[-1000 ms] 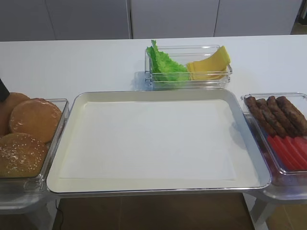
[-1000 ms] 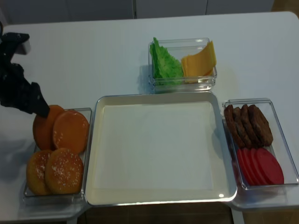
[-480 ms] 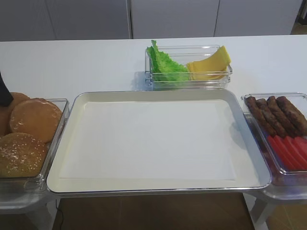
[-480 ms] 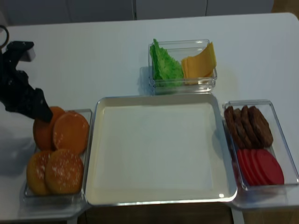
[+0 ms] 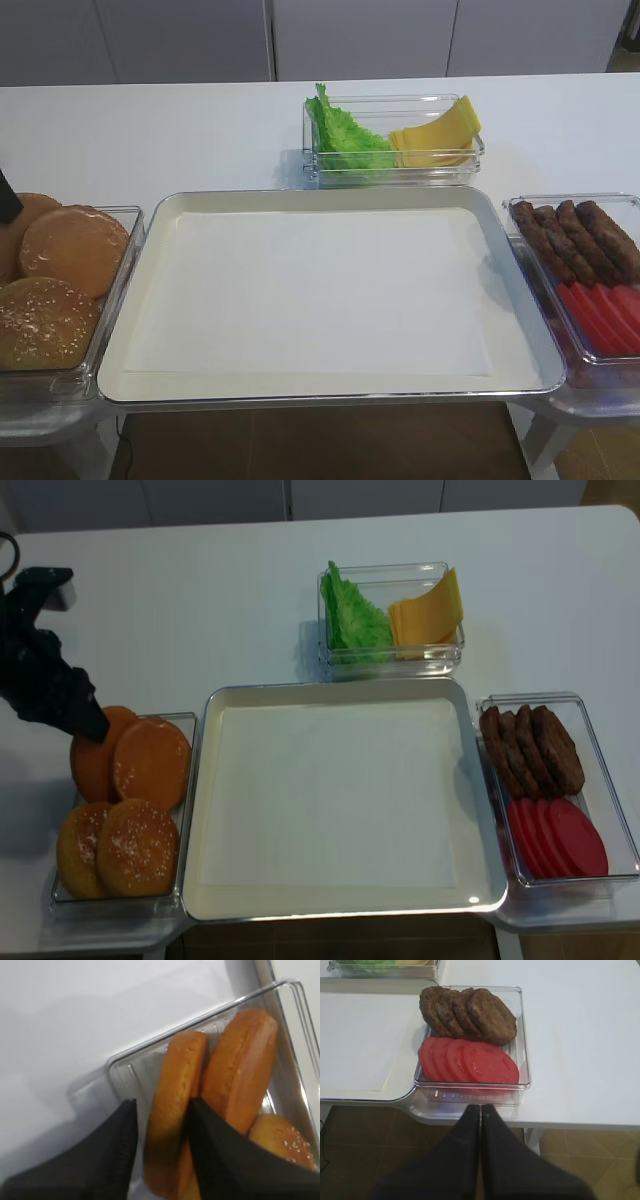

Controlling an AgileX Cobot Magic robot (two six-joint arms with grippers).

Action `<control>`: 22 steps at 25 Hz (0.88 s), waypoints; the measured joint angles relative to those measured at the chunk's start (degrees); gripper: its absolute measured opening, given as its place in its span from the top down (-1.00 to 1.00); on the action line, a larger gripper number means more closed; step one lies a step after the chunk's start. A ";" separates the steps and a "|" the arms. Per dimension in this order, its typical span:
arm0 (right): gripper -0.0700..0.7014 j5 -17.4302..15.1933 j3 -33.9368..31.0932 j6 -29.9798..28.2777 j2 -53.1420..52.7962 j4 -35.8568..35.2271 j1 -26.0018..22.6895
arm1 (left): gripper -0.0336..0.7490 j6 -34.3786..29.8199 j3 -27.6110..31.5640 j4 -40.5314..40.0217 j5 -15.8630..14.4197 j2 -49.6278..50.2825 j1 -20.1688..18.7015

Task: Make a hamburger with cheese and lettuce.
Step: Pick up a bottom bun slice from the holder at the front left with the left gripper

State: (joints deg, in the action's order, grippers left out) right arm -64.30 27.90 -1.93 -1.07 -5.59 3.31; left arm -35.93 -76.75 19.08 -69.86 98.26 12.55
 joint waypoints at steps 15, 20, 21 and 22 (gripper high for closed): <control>0.83 0.00 0.00 0.00 0.00 0.00 0.00 | 0.63 -2.37 -0.04 2.42 -0.38 0.00 0.00; 0.83 0.00 0.00 0.00 0.00 0.00 0.00 | 0.63 -2.59 -0.66 2.30 -0.48 -0.11 0.00; 0.83 0.00 0.00 0.00 0.00 0.00 0.00 | 0.63 -2.59 -0.94 2.30 -0.48 -0.24 0.00; 0.83 0.00 0.00 0.00 0.00 0.00 0.00 | 0.63 -2.34 -1.35 2.30 -0.48 -0.47 0.00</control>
State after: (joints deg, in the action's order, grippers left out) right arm -64.30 27.90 -1.93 -1.07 -5.59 3.31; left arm -38.27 -78.10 21.38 -70.34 97.79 12.55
